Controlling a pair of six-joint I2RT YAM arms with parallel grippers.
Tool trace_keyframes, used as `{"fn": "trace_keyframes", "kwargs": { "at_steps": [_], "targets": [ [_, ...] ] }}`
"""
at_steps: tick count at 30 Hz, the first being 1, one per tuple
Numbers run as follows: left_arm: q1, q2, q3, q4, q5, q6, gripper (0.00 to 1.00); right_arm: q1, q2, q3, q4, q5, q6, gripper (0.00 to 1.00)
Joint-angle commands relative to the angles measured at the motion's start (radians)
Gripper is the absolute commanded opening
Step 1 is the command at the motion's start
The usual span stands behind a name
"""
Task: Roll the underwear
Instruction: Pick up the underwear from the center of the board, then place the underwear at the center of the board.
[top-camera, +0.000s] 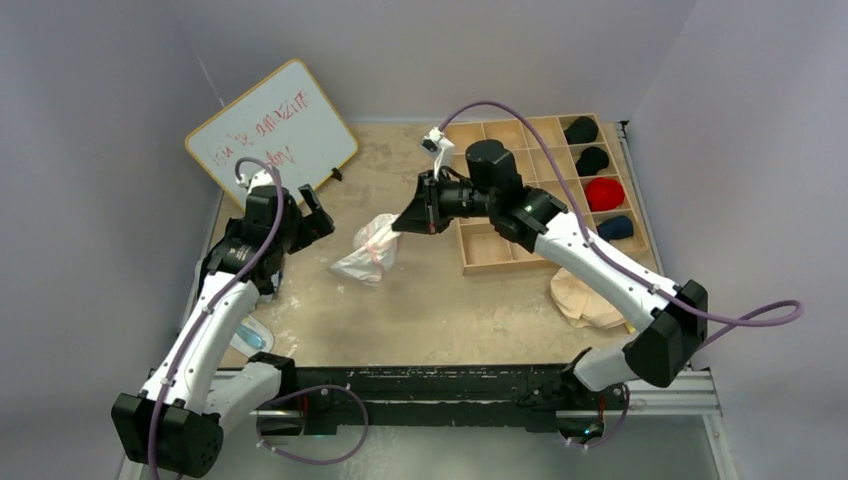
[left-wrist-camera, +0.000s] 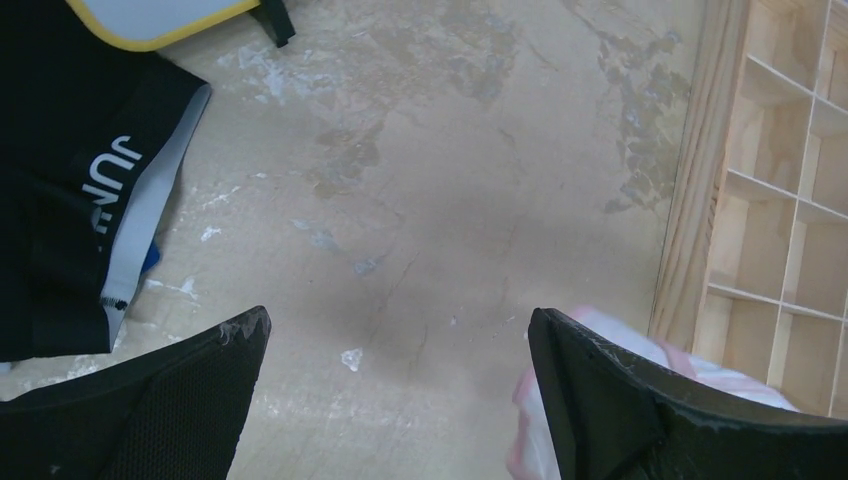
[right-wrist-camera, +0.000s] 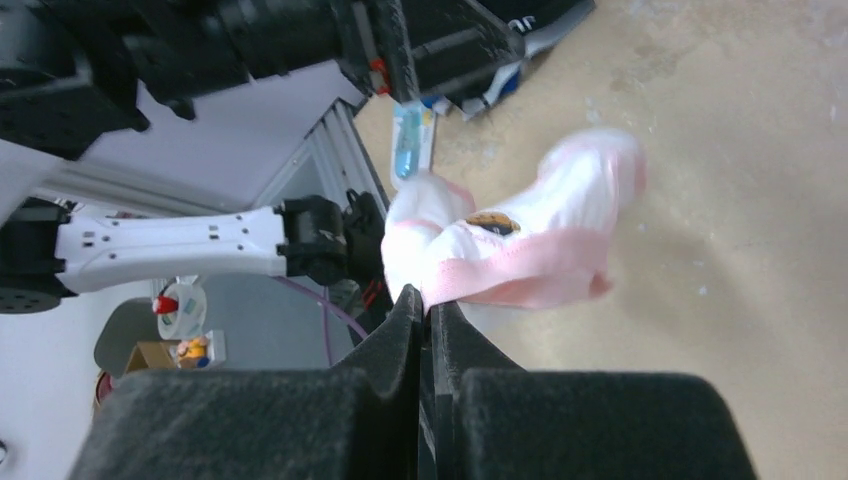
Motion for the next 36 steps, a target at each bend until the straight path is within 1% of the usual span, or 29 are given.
{"fn": "trace_keyframes", "kwargs": {
  "at_steps": [1, 2, 5, 7, 8, 10, 11, 13, 15, 17, 19, 21, 23, 25, 30, 33, 35, 36],
  "targets": [
    [0.029, -0.047, -0.016, -0.003, 0.017, -0.043, 1.00, -0.006, -0.097, -0.155, 0.011, 0.040, -0.068, 0.00],
    [0.029, -0.057, -0.015, -0.006, 0.017, -0.037, 1.00, -0.007, -0.120, -0.252, -0.007, 0.040, -0.057, 0.01],
    [0.029, -0.067, -0.022, -0.004, 0.077, -0.003, 1.00, -0.009, -0.190, -0.523, -0.055, 0.044, -0.043, 0.16],
    [0.029, -0.071, -0.051, 0.031, 0.178, 0.025, 1.00, -0.009, -0.239, -0.638, -0.098, -0.026, -0.057, 0.35],
    [0.029, -0.073, -0.072, 0.051, 0.235, 0.026, 1.00, -0.010, -0.266, -0.665, -0.143, -0.028, -0.069, 0.48],
    [0.028, -0.070, -0.118, 0.102, 0.321, 0.013, 1.00, -0.009, -0.326, -0.692, -0.224, 0.044, -0.061, 0.74],
    [0.028, -0.063, -0.142, 0.132, 0.365, 0.006, 1.00, -0.010, -0.357, -0.700, -0.247, 0.095, -0.047, 0.81],
    [0.028, -0.035, -0.177, 0.177, 0.434, -0.003, 1.00, -0.009, -0.413, -0.701, -0.273, 0.212, -0.019, 0.88],
    [0.027, 0.007, -0.183, 0.206, 0.479, 0.003, 1.00, -0.010, -0.438, -0.689, -0.282, 0.329, 0.002, 0.90],
    [0.018, 0.061, -0.175, 0.233, 0.521, 0.013, 1.00, -0.009, -0.422, -0.672, -0.280, 0.416, 0.027, 0.90],
    [-0.029, 0.122, -0.158, 0.259, 0.502, 0.021, 1.00, -0.009, -0.378, -0.654, -0.266, 0.449, 0.041, 0.88],
    [-0.109, 0.185, -0.132, 0.253, 0.436, 0.034, 1.00, -0.010, -0.311, -0.631, -0.279, 0.481, 0.075, 0.81],
    [-0.182, 0.238, -0.117, 0.252, 0.391, 0.042, 0.99, -0.009, -0.245, -0.609, -0.284, 0.470, 0.088, 0.77],
    [-0.212, 0.268, -0.137, 0.273, 0.388, 0.037, 0.97, -0.009, -0.196, -0.609, -0.247, 0.458, 0.087, 0.75],
    [-0.217, 0.266, -0.196, 0.279, 0.393, 0.037, 0.91, -0.009, -0.128, -0.661, -0.095, 0.359, 0.126, 0.70],
    [-0.217, 0.216, -0.218, 0.274, 0.382, 0.032, 0.91, -0.008, -0.076, -0.652, -0.086, 0.330, 0.131, 0.66],
    [-0.217, 0.185, -0.221, 0.262, 0.363, 0.028, 0.91, -0.008, -0.049, -0.653, -0.080, 0.317, 0.131, 0.65],
    [-0.216, 0.170, -0.218, 0.255, 0.354, 0.025, 0.91, -0.008, -0.034, -0.649, -0.084, 0.309, 0.131, 0.62]
  ]
}}
